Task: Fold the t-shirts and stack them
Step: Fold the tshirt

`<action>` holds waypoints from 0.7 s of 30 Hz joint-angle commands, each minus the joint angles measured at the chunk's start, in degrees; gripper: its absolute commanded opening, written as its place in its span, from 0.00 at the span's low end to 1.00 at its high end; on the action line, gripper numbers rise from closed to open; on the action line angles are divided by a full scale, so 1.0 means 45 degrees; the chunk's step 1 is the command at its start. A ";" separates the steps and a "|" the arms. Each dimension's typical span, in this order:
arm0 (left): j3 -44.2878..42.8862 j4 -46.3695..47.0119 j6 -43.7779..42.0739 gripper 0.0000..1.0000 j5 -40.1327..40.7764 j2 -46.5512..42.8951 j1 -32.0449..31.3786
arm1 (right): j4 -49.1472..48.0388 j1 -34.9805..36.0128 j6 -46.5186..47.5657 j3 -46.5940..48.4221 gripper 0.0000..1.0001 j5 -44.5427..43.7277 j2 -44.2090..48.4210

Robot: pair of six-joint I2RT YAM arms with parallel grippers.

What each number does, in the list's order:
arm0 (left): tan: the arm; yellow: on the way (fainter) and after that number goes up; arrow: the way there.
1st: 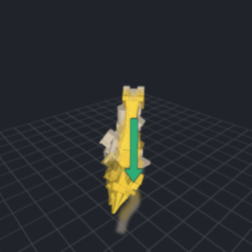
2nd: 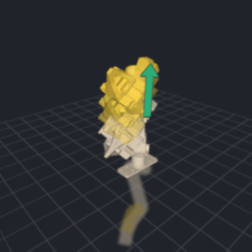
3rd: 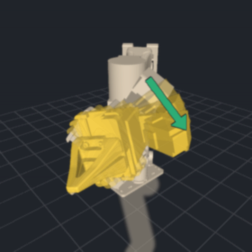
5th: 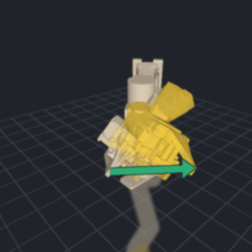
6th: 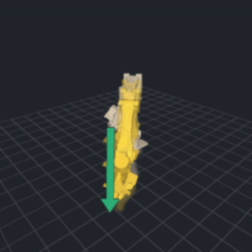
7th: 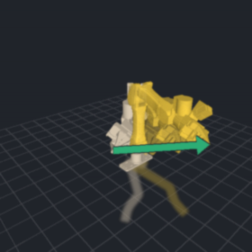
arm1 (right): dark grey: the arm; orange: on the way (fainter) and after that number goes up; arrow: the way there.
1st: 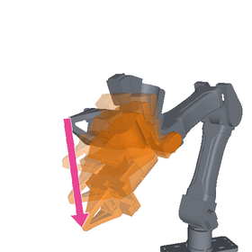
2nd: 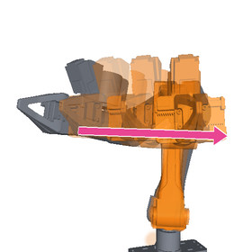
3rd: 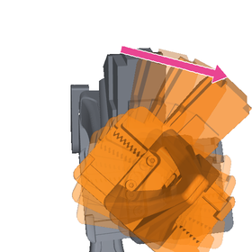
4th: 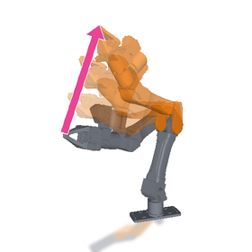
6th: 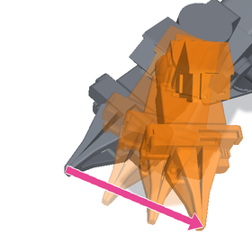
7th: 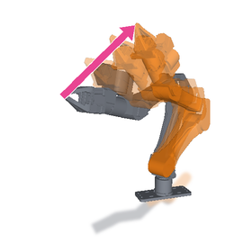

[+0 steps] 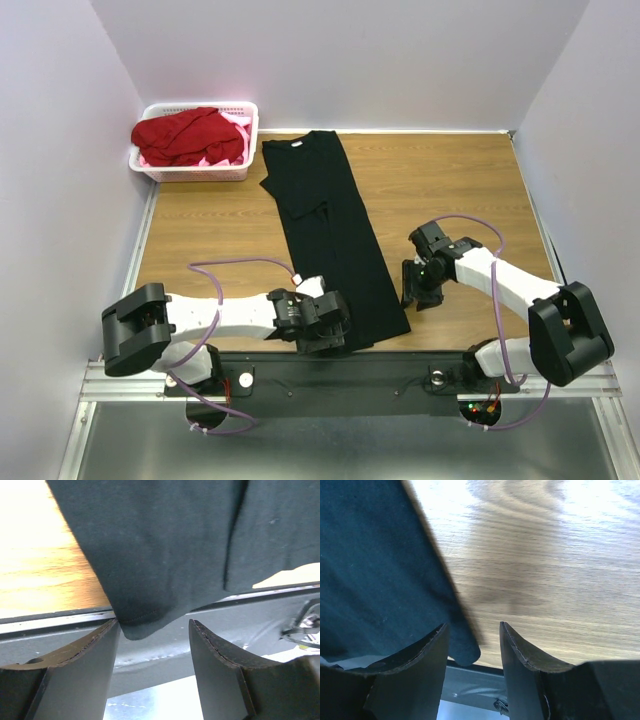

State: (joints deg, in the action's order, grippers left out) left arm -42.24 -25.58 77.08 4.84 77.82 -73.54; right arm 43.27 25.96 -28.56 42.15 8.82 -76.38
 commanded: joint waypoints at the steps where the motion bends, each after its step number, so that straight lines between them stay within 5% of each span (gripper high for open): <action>1: -0.0321 -0.0565 0.0293 0.68 0.0467 -0.0263 -0.0065 | -0.0161 0.0072 -0.0139 -0.0187 0.51 0.0267 0.0274; 21: 0.1261 0.0919 0.0645 0.58 -0.0216 -0.0184 0.0228 | -0.0025 0.0072 -0.0588 -0.1007 0.51 0.1418 0.0372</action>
State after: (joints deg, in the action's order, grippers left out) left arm -37.85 -21.89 78.76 3.81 79.31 -72.84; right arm 43.24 25.96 -30.33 38.28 13.39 -76.07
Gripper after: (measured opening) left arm 0.588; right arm 0.507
